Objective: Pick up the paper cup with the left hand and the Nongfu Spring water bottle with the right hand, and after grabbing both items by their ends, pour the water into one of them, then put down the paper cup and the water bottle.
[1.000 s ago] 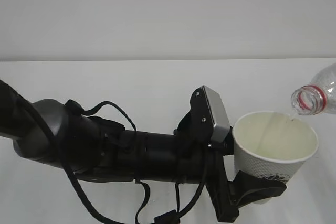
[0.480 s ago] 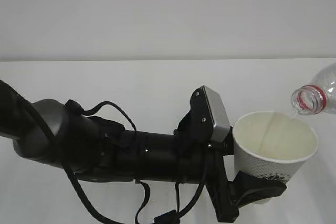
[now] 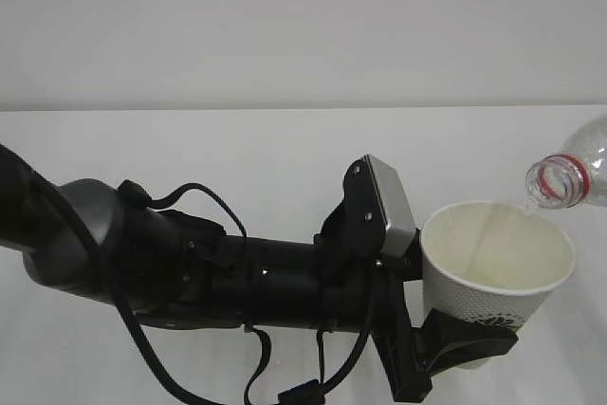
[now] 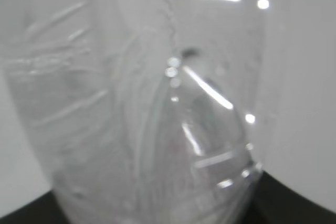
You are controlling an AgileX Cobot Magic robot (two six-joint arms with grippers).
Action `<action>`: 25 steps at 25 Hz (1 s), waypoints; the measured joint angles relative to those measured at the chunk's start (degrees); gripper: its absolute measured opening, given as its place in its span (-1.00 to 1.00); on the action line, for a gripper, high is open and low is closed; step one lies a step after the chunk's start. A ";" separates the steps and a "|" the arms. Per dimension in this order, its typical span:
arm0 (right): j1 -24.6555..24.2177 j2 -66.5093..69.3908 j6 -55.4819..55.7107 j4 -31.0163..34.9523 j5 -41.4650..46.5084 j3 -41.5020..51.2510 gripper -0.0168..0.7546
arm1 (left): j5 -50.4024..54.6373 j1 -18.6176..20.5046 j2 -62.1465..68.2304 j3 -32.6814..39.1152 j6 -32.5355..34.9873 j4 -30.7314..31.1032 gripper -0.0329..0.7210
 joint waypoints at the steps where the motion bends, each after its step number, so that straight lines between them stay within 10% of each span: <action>1: 0.00 0.00 0.00 0.00 0.00 0.00 0.02 | 0.00 0.00 0.00 0.00 0.00 0.00 0.50; 25: 0.00 0.00 -0.86 0.00 0.00 0.00 0.02 | 0.00 0.00 0.00 0.00 0.00 0.00 0.50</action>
